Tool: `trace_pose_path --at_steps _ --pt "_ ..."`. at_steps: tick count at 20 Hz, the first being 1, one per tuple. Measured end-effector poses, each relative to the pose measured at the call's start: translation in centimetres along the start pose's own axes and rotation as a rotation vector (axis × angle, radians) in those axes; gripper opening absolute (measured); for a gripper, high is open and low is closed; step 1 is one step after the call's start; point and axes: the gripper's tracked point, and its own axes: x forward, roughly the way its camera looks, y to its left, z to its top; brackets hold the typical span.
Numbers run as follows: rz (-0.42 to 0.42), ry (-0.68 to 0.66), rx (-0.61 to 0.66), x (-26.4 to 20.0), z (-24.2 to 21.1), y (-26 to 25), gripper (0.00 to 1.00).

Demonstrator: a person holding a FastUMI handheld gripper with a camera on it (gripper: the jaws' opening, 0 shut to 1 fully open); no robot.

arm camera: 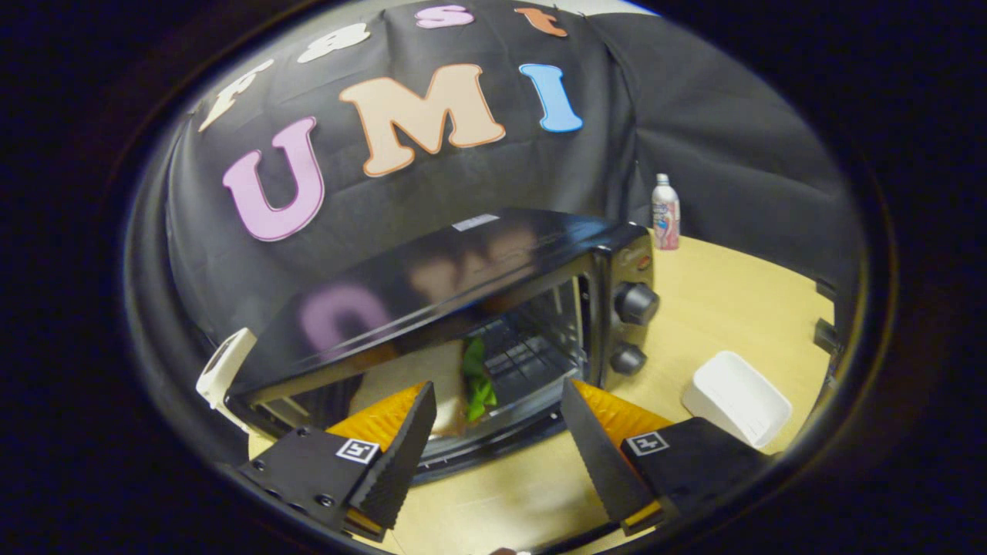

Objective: Open the toaster oven, put the food inside, and close the toaster oven door.

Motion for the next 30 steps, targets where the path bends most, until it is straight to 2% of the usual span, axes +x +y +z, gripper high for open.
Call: trace_pose_path --at_steps 4,10,13,16,20,27,30 --pt "-0.058 0.147 -0.158 -5.2 -4.0 -1.9 0.99" --pt "-0.053 0.432 -0.292 -12.2 -11.6 -2.4 0.98" --pt "-0.041 0.508 -0.319 -12.9 -13.7 -2.2 0.96" --pt "-0.046 0.606 -0.410 -13.0 -16.4 -2.7 0.95" --pt "0.003 0.619 -0.440 -11.2 -17.8 -1.9 0.94" --pt "-0.014 0.628 -0.466 -9.7 -18.0 -2.3 0.93" --pt "-0.035 0.609 -0.467 -9.9 -16.6 -2.5 0.93"
